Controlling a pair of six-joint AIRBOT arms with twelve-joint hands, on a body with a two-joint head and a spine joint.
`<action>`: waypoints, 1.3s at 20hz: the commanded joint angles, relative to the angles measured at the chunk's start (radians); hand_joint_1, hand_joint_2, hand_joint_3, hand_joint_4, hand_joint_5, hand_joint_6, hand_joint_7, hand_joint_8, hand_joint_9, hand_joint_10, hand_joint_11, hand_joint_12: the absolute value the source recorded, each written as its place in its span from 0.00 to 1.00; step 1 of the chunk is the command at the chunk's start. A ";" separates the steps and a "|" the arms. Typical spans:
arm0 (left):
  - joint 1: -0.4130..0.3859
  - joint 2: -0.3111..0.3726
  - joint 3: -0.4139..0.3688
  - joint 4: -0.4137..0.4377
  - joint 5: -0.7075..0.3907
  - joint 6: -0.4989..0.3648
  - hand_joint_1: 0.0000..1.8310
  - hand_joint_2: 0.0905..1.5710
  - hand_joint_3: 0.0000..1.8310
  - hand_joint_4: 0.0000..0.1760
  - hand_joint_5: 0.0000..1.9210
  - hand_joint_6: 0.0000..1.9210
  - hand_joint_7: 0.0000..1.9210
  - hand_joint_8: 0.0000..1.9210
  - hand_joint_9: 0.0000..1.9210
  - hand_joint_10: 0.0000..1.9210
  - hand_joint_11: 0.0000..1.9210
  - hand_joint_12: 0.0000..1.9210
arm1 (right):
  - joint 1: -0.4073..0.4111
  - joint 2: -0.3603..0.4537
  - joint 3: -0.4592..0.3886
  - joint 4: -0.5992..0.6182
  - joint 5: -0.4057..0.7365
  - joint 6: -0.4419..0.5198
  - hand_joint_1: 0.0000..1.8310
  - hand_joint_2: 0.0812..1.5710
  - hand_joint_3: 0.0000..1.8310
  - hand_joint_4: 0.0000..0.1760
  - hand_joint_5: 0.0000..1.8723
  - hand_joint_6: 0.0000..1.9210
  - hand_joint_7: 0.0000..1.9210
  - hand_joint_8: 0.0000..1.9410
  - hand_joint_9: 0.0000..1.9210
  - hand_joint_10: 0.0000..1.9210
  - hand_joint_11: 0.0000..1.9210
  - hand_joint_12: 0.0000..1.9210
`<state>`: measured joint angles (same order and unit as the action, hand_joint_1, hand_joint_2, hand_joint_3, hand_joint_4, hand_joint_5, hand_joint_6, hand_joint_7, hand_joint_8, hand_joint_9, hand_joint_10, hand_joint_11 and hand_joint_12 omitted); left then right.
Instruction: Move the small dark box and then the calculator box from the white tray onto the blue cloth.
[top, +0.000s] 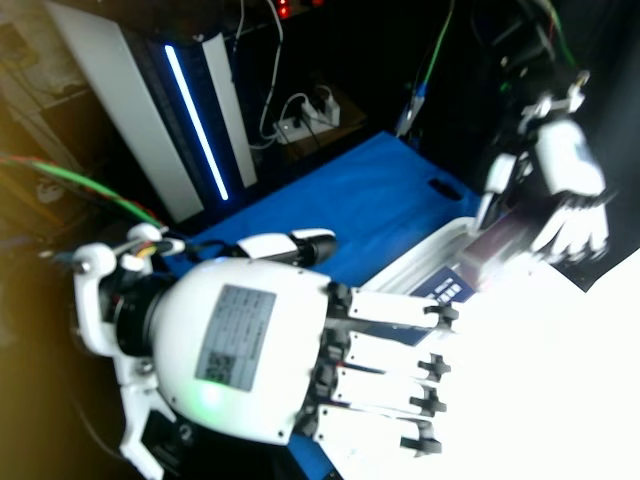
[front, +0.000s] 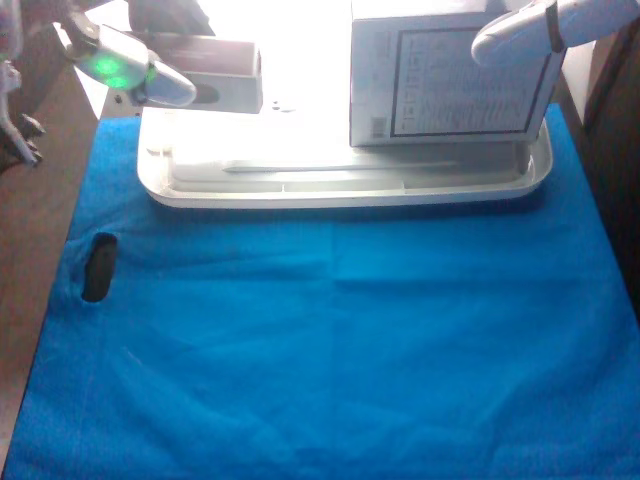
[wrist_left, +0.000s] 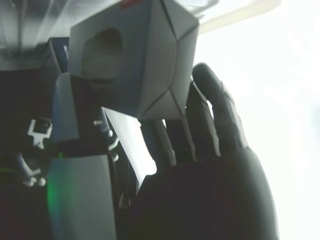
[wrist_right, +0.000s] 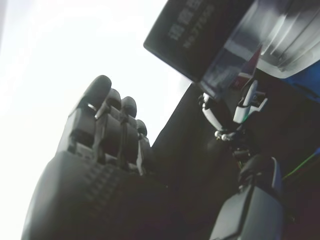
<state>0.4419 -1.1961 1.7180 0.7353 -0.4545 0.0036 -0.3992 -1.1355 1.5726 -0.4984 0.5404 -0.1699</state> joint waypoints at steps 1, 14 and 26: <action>-0.021 0.013 -0.015 -0.025 -0.089 -0.029 0.68 0.70 0.00 0.00 0.57 0.35 0.46 0.66 0.40 0.56 0.34 0.76 | 0.014 0.001 -0.001 0.039 0.096 0.007 0.35 0.44 0.00 0.59 0.04 0.00 0.14 0.00 0.12 0.00 0.00 0.43; 0.049 0.257 -0.329 0.051 -0.270 -0.004 0.68 0.69 0.00 0.00 0.52 0.45 0.52 0.55 0.50 0.45 0.42 0.68 | 0.002 0.003 -0.004 0.054 0.096 0.007 0.36 0.47 0.00 0.30 0.04 0.00 0.10 0.01 0.15 0.01 0.00 0.56; 0.174 0.183 -0.357 0.128 -0.243 0.010 0.67 0.69 0.00 0.00 0.48 0.53 0.54 0.50 0.56 0.16 0.40 0.53 | -0.007 -0.004 -0.004 0.060 0.096 0.007 0.32 0.43 0.00 0.54 0.04 0.00 0.17 0.00 0.20 0.01 0.02 0.60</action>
<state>0.6304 -1.0180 1.3605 0.9150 -0.6392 0.0296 -0.4149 -1.1358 1.5696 -0.4740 0.5404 -0.1696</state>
